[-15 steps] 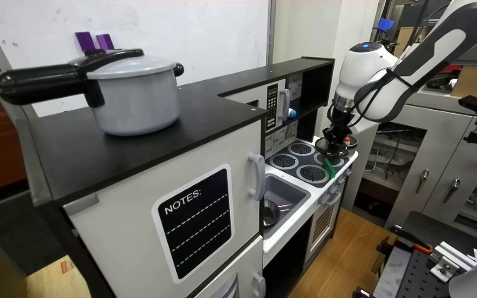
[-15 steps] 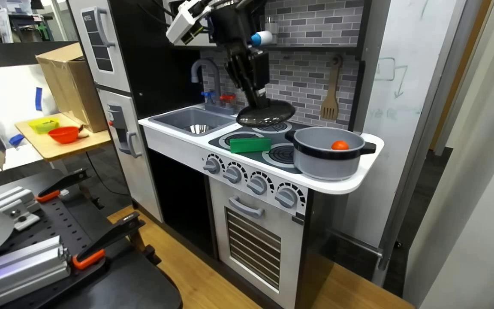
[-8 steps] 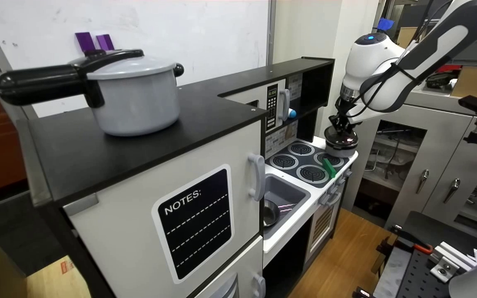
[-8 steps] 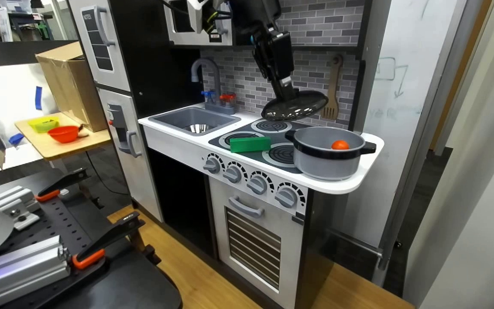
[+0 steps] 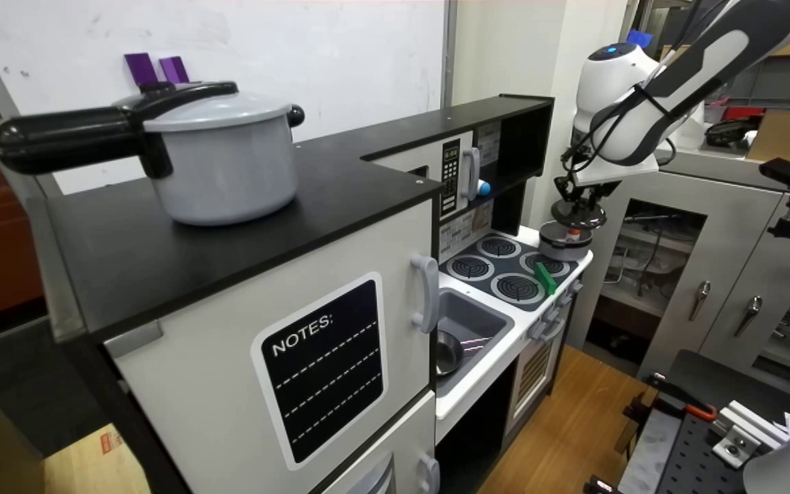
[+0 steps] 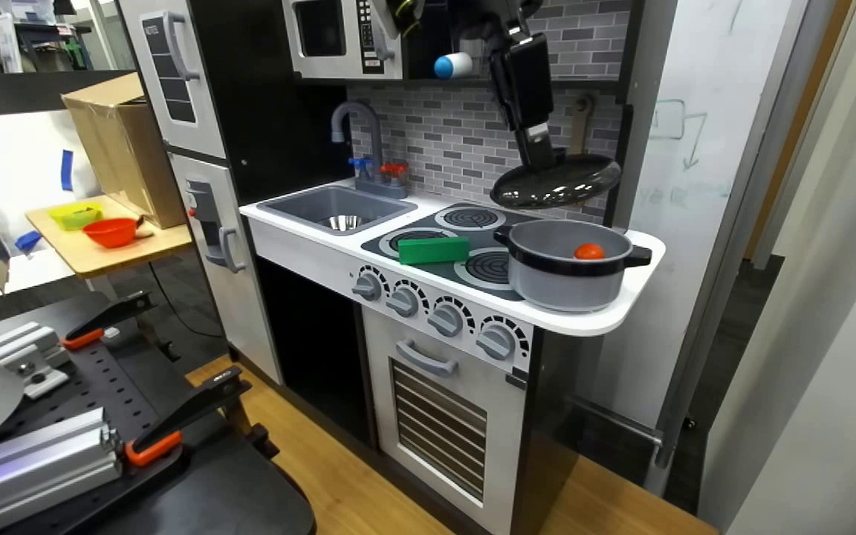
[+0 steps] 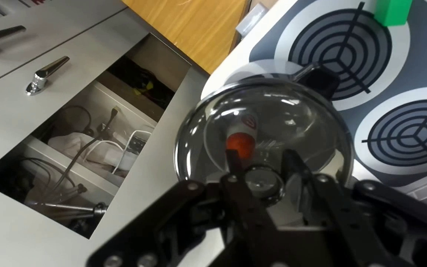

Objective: Take off the lid from the pot, place the white object inside, and cover it with the lid

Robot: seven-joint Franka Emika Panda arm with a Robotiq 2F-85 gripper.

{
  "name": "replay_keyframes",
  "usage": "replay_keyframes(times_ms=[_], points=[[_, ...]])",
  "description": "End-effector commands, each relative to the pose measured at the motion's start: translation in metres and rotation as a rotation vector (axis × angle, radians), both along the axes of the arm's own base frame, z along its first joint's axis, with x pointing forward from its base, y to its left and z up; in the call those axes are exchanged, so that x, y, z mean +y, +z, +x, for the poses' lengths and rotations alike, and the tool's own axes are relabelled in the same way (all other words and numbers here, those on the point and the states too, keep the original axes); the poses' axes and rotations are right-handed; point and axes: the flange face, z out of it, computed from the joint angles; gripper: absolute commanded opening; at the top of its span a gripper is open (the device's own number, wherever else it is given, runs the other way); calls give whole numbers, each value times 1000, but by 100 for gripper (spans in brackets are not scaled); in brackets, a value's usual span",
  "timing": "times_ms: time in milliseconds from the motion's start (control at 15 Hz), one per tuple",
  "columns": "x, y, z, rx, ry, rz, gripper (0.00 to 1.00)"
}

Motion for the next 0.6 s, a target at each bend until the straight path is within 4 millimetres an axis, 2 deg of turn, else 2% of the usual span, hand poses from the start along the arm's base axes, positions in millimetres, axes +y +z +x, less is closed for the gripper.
replay_keyframes(times_ms=[0, 267, 533], points=[[-8, 0, 13, 11, -38, 34, 8], [1, -15, 20, 15, -37, 92, 8], [-3, -25, 23, 29, -56, 102, 8]])
